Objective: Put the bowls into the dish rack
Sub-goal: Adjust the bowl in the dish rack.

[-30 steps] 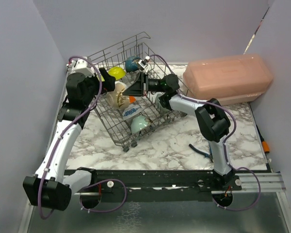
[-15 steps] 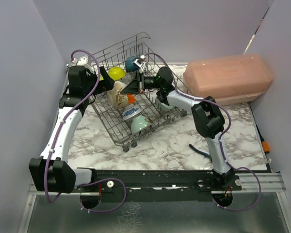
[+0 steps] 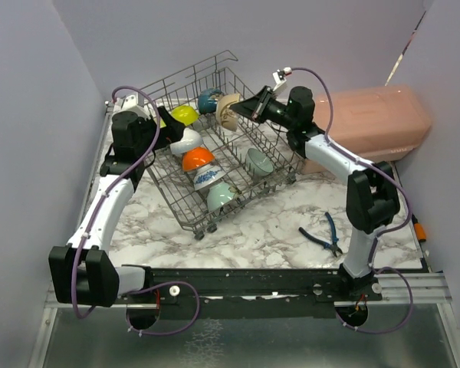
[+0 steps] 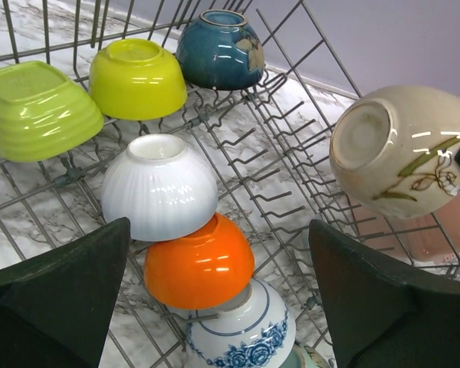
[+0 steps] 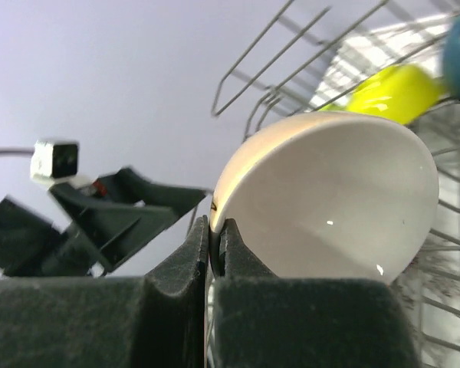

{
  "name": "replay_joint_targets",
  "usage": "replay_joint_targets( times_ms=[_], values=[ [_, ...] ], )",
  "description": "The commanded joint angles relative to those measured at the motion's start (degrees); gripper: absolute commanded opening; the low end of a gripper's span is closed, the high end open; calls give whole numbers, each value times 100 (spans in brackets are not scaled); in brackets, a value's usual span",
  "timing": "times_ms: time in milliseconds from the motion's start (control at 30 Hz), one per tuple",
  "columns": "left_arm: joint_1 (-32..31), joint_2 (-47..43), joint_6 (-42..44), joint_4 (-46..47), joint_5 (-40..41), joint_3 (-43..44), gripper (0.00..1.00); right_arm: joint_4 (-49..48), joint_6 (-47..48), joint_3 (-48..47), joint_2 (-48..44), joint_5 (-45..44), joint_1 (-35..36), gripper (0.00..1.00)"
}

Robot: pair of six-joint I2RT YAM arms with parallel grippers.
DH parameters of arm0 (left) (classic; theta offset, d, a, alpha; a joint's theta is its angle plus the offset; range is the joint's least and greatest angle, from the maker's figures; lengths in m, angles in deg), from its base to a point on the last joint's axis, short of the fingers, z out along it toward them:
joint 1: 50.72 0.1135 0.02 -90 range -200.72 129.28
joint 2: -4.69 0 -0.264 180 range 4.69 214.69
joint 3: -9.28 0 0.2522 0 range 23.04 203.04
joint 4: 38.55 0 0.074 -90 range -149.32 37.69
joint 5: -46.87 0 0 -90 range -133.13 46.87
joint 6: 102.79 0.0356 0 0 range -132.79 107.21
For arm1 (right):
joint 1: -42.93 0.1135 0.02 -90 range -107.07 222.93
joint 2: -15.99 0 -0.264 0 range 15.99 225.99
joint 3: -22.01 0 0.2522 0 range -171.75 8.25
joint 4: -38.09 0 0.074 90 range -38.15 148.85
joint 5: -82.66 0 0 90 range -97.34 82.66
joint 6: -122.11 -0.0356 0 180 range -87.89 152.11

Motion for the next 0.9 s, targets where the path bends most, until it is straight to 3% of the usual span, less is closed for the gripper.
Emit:
replay_joint_targets(
  times_ms=[0, 300, 400, 667, 867],
  values=[
    [-250, 53, -227, 677, 109, -67, 99, -381, -101, 727, -490, -2004, 41, 0],
    [-1192, 401, 528, 695, 780, 264, 99, -714, -866, 1177, -268, -3505, 245, 0],
    [-1254, 537, 634, 703, 711, 332, 99, -883, -1099, 1235, -156, -4041, 356, 0],
    [-1402, 701, 1048, 763, 364, 407, 98, -2085, -1678, 1324, 416, -4258, 549, 0],
    [-1449, 699, 1309, 789, 278, 328, 98, -2289, -2002, 1501, 706, -4955, 668, 0]
  ],
)
